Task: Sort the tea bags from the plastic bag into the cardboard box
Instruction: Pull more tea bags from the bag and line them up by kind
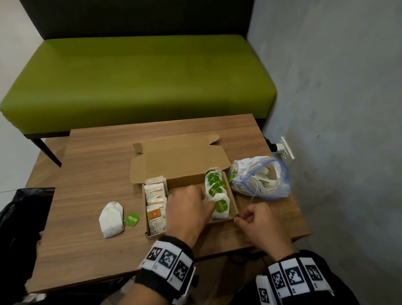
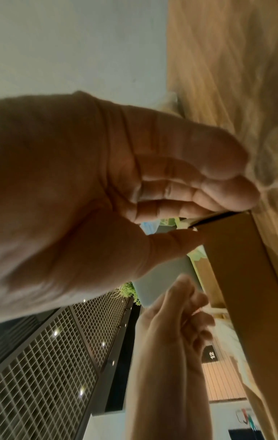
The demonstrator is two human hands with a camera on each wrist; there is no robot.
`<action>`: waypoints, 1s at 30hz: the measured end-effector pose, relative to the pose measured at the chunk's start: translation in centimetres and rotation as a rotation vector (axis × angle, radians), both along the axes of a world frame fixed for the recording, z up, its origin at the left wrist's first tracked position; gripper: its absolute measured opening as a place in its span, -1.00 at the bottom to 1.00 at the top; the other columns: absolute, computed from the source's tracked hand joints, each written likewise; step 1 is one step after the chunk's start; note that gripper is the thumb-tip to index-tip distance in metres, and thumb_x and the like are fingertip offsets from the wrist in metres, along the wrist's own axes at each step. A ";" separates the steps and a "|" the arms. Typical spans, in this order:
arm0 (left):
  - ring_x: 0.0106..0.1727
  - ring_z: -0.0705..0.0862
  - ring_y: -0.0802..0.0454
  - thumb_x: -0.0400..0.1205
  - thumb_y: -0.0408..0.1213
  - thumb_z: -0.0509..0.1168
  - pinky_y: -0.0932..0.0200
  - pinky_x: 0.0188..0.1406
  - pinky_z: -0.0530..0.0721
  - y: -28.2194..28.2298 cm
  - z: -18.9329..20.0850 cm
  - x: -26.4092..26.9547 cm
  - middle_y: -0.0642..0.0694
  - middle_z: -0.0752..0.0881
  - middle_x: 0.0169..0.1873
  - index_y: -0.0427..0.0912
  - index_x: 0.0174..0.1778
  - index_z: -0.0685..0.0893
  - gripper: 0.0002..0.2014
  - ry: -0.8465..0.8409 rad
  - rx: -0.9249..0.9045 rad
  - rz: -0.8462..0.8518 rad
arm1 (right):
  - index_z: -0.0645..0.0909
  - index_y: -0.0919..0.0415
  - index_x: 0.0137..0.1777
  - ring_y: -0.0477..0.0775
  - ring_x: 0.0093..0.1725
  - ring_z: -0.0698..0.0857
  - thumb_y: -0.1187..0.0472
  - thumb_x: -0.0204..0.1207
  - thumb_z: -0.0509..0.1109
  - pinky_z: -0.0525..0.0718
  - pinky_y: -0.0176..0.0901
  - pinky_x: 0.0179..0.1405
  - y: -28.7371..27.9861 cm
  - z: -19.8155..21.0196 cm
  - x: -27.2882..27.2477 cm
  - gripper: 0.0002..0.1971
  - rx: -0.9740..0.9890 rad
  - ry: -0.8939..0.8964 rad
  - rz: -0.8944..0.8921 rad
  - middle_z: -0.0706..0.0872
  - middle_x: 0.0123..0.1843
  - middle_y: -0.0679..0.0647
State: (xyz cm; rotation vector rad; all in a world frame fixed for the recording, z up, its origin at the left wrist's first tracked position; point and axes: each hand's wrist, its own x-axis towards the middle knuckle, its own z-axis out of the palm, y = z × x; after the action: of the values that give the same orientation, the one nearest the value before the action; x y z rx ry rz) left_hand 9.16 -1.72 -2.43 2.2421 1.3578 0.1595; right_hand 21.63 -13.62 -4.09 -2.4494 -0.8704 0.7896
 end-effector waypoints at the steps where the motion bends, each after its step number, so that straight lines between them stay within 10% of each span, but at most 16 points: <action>1: -0.17 0.69 0.12 0.58 0.00 0.42 0.19 -0.09 0.69 0.3 1.0 -1.1 0.05 0.76 -0.22 -0.07 -0.01 0.76 -0.77 -0.061 0.010 0.031 | 0.67 0.02 -0.12 0.03 -0.07 0.75 -0.04 0.46 0.53 0.79 0.06 -0.04 0.0 0.2 0.0 -0.83 0.008 0.016 -0.022 0.76 -0.10 -0.02; 6: -0.34 0.62 0.23 0.63 -0.17 0.39 0.37 -0.49 0.47 3.6 3.9 -8.2 0.15 0.65 -0.37 -0.06 -0.03 0.71 -0.92 -0.298 0.064 0.323 | 0.67 0.04 -0.31 0.03 -0.17 0.74 0.02 0.46 0.50 0.77 0.04 -0.11 0.2 2.3 -0.4 -0.82 0.046 -0.094 -0.057 0.77 -0.27 -0.03; 11: 0.11 0.69 -0.27 0.60 -0.13 0.42 0.00 -0.04 0.54 6.9 1.2 -15.4 -0.17 0.72 -0.07 -0.30 0.23 0.60 -0.61 -0.138 0.000 0.590 | 0.67 -0.01 -0.30 -0.10 -0.26 0.68 0.07 0.51 0.49 0.58 -0.19 -0.32 1.1 4.1 -2.9 -0.83 0.113 -0.109 -0.028 0.73 -0.33 -0.08; 16: -0.06 0.70 -0.18 0.51 0.18 0.44 0.04 -0.16 0.61 6.5 -2.5 -17.2 -0.23 0.74 -0.05 -0.22 -0.01 0.58 -0.50 0.109 -0.128 0.498 | 0.69 -0.02 -0.28 -0.03 -0.19 0.72 0.01 0.49 0.46 0.55 -0.24 -0.34 2.6 4.4 -6.4 -0.85 0.076 -0.132 0.065 0.80 -0.23 -0.03; 30: -0.19 0.69 0.02 0.54 -0.12 0.48 0.10 -0.28 0.47 4.8 -2.5 -18.1 0.04 0.70 -0.32 0.00 -0.20 0.69 -0.89 -0.197 -0.111 0.509 | 0.66 -0.10 -0.20 -0.22 -0.26 0.69 -0.06 0.57 0.41 0.69 -0.23 -0.28 2.4 4.0 -10.8 -0.86 0.070 -0.159 0.253 0.72 -0.32 -0.18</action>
State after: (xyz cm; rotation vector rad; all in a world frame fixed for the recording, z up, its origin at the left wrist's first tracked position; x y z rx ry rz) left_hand -8.89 3.06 -4.91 1.7010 1.7488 0.4551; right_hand 10.87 -11.23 -0.07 -2.3941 -1.2644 0.6407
